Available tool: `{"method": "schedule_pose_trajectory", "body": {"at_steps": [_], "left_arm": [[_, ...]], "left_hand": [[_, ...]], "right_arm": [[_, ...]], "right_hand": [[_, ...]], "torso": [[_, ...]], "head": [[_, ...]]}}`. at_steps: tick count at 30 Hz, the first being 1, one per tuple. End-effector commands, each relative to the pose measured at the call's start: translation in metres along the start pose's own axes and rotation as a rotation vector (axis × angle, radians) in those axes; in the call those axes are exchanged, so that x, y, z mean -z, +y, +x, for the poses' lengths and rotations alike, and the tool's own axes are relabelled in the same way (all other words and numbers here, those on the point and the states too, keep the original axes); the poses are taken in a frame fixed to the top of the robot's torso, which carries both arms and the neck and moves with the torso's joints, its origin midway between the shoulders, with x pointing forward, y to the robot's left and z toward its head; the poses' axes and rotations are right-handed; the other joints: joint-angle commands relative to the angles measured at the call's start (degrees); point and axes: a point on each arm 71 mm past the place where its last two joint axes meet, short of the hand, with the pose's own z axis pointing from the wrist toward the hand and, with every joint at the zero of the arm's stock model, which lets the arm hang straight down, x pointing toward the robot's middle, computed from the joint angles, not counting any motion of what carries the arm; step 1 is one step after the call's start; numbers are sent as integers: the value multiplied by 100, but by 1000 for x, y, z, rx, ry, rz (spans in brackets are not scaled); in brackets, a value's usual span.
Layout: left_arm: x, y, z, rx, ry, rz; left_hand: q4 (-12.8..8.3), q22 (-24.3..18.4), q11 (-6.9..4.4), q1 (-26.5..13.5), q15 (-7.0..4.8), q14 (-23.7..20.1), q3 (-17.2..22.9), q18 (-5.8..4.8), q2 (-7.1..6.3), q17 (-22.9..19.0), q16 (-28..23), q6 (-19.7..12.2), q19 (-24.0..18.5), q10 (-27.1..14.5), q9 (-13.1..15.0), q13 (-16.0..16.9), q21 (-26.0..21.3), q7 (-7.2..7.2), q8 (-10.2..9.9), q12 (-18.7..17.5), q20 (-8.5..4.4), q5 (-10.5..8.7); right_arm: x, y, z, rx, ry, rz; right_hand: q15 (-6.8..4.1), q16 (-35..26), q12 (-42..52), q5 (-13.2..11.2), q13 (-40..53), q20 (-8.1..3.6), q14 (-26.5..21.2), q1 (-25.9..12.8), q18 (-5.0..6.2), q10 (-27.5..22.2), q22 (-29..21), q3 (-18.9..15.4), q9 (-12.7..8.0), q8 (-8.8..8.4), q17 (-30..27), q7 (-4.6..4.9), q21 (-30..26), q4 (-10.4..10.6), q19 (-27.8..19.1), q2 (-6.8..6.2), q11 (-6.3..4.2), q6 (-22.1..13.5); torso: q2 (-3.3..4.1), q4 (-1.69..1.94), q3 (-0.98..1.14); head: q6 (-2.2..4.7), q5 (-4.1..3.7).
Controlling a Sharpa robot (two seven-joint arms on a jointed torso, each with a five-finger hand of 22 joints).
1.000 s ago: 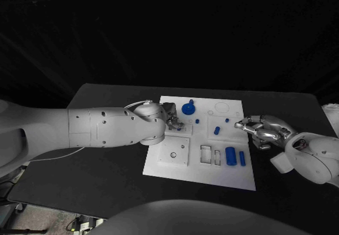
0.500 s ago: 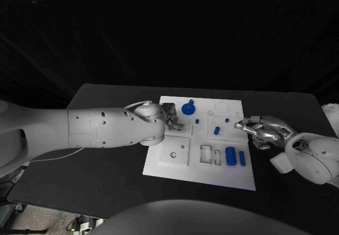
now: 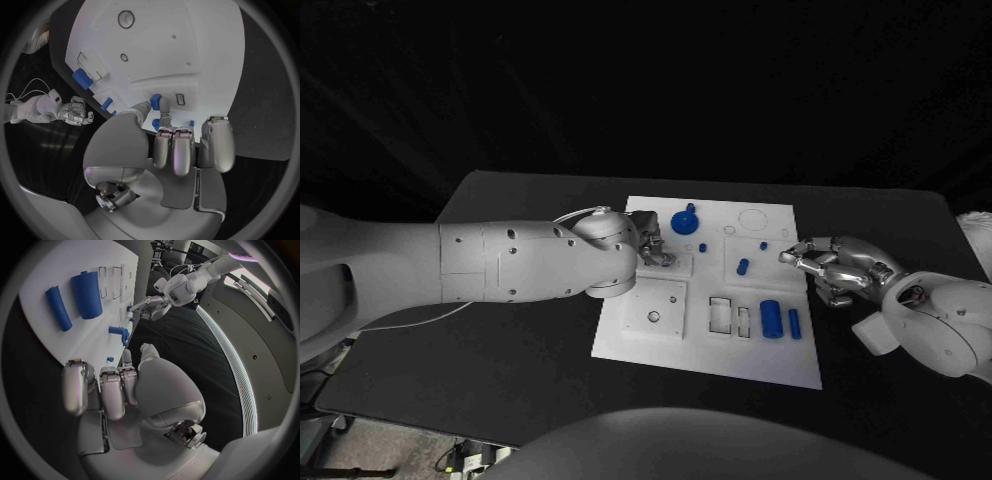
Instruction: Assemble the parts on the task board
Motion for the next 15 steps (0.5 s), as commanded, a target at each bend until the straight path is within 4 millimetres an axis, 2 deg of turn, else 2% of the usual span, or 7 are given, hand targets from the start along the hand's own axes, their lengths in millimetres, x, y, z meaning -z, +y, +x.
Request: {"method": "schedule_pose_trajectory", "body": {"at_steps": [1,5,8,15], "left_arm": [[0,2,2,-7,18,-33],[0,2,2,-9,22,-34],[0,3,2,-8,23,-37],[0,4,1,3,14,-40]], "left_hand": [[85,902,56,-93,41,592,-112,88,-14,1507,14,-33,17,595,-11,1509,-39,30,-27,13,40,-238],[140,896,75,-184,56,592,-295,93,1,1507,14,-55,12,595,-16,1509,-67,50,-55,13,55,-476],[145,889,80,-252,61,592,-414,97,17,1507,14,-63,6,594,-17,1508,-90,55,-68,12,62,-568],[153,890,92,-477,69,592,-811,101,52,1507,14,-84,9,591,-13,1506,-119,64,-95,7,73,-915]], "right_arm": [[0,0,1,0,12,-8],[0,0,1,0,13,-6],[0,0,1,0,13,-5],[0,0,2,0,14,-4]], "right_hand": [[-26,-30,-27,20,197,-10,497,102,25,718,1072,25,6,24,1334,40,-18,0,-42,55,-231,-7],[-23,-31,-27,35,197,-7,496,118,25,718,1071,39,8,27,1333,42,-20,-5,-41,51,-227,-4],[-21,-32,-28,45,196,-5,495,128,24,717,1072,46,8,28,1331,43,-18,-7,-39,46,-225,-3],[-17,-32,-29,78,195,0,495,159,25,716,1071,70,9,31,1330,46,-23,-13,-40,31,-220,-3]], "torso": [[3,0,-1],[4,-1,-1],[6,-1,0],[4,2,-3]], "head": [[1,-3],[1,2],[1,8],[1,7]]}}
